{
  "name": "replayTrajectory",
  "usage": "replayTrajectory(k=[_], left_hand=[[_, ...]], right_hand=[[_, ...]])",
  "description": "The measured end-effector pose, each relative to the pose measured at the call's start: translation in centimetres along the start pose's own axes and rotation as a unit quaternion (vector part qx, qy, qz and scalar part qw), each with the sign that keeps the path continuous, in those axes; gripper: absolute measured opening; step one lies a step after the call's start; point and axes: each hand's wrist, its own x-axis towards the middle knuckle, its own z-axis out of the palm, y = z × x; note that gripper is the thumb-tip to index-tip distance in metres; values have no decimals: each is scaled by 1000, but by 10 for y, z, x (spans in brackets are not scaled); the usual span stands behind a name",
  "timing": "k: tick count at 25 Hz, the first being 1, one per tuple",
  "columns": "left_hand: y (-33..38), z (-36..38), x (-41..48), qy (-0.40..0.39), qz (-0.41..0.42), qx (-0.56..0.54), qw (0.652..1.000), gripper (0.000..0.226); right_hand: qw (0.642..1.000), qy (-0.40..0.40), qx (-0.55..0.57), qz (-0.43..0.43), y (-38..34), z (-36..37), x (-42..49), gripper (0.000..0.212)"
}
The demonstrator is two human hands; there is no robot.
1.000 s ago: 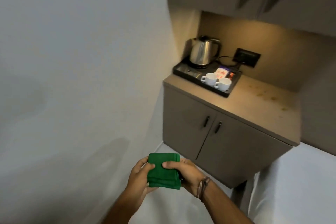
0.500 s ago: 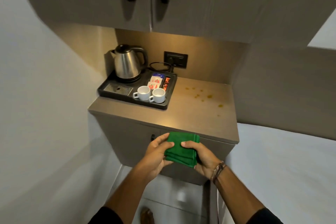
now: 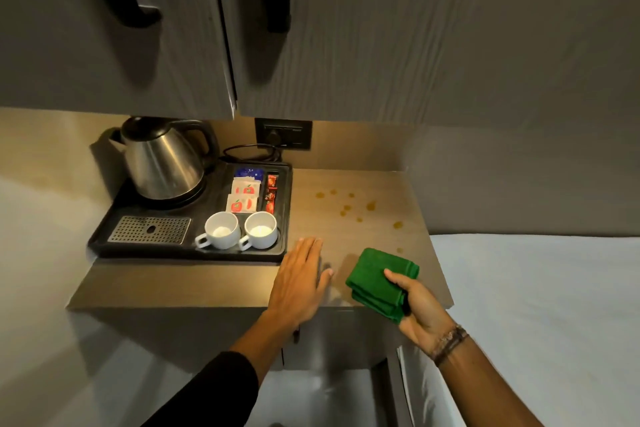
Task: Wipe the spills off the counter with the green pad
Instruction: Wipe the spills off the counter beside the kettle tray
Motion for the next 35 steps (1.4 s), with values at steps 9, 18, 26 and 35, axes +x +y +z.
replayTrajectory(k=[9,18,26,35], left_hand=[[-49,42,38,-64,49,84,993,78],[-44,51,44,-81,19,108,991,78],[-37,55,52,-63,-5,118,991,75],[-27,63,56,-54,-38,141,988,74]], right_hand=[[814,222,-446,-298,-54,-25,52,53],[525,147,-810,-217,-4,-44,109,97],[507,207,-800,-247,13,-34,119,77],[487,165,-816,-265,17,-37,118,69]])
